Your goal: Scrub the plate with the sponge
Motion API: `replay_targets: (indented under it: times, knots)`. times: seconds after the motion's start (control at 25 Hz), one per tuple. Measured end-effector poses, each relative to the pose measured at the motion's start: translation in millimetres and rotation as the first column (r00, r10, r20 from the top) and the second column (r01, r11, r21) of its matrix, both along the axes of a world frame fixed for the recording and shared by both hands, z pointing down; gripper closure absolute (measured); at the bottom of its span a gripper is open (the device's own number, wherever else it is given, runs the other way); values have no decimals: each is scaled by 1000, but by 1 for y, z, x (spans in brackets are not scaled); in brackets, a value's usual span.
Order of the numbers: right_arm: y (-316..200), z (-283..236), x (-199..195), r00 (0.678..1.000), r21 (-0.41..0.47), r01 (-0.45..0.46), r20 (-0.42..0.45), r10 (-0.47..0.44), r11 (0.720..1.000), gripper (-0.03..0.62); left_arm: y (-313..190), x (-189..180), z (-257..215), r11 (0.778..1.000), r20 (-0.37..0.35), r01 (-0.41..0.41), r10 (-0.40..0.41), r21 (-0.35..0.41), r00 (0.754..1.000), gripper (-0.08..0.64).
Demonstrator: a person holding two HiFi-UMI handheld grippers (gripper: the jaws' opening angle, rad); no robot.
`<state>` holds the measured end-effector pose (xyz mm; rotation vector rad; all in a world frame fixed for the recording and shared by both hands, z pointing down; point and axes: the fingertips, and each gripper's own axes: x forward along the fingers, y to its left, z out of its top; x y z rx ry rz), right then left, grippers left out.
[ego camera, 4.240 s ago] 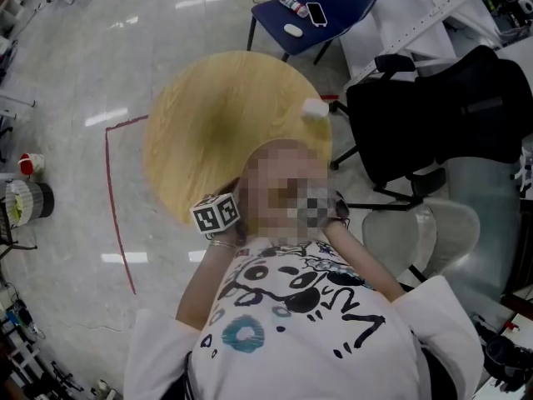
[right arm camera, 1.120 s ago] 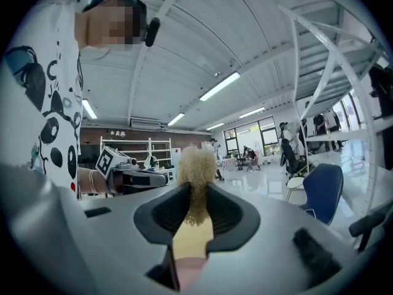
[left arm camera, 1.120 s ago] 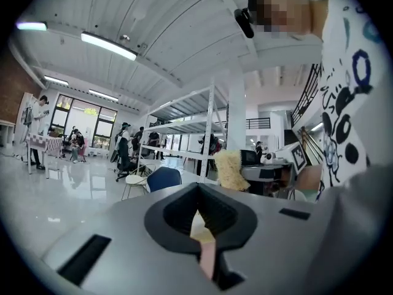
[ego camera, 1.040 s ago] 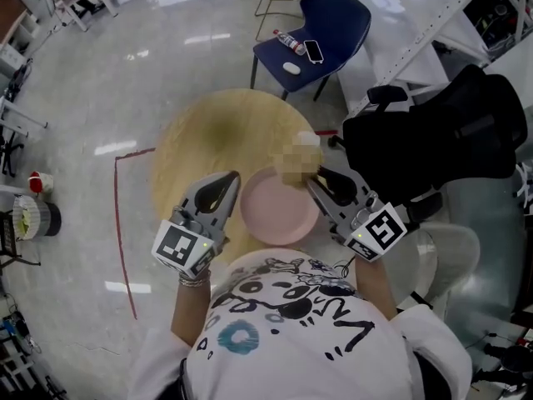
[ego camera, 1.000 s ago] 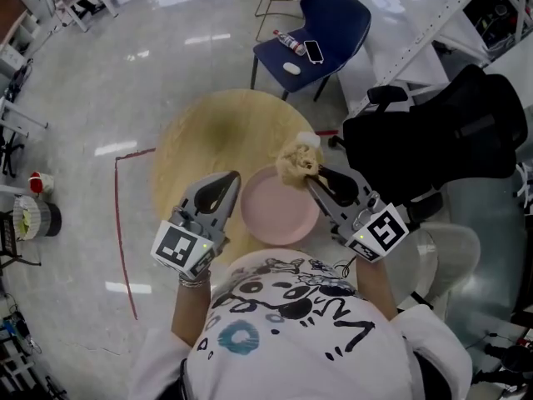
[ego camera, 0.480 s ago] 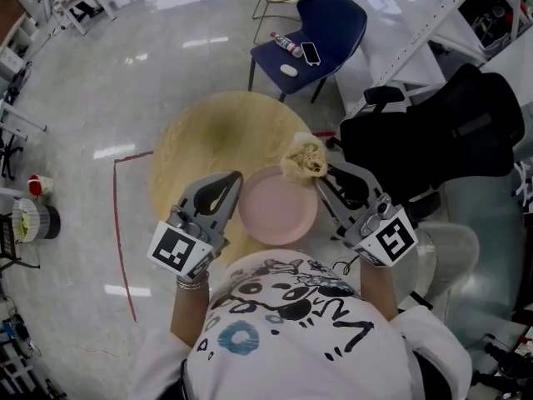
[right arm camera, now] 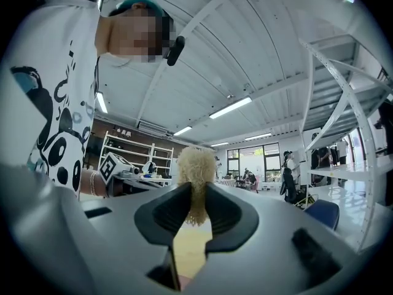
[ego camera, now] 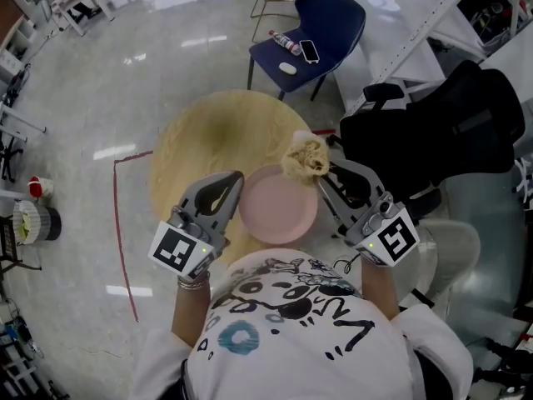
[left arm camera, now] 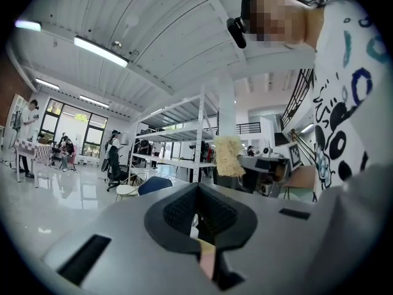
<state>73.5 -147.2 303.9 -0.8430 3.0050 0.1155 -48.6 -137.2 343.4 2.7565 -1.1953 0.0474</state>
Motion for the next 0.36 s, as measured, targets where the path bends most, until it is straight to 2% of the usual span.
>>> replay_targets:
  times: [0.36]
  knots:
    - [-3,-1,-3,1000,11,10,-6,-10,1000,509,-3,4,-2,1000,-8,-16,16,5,1000,545]
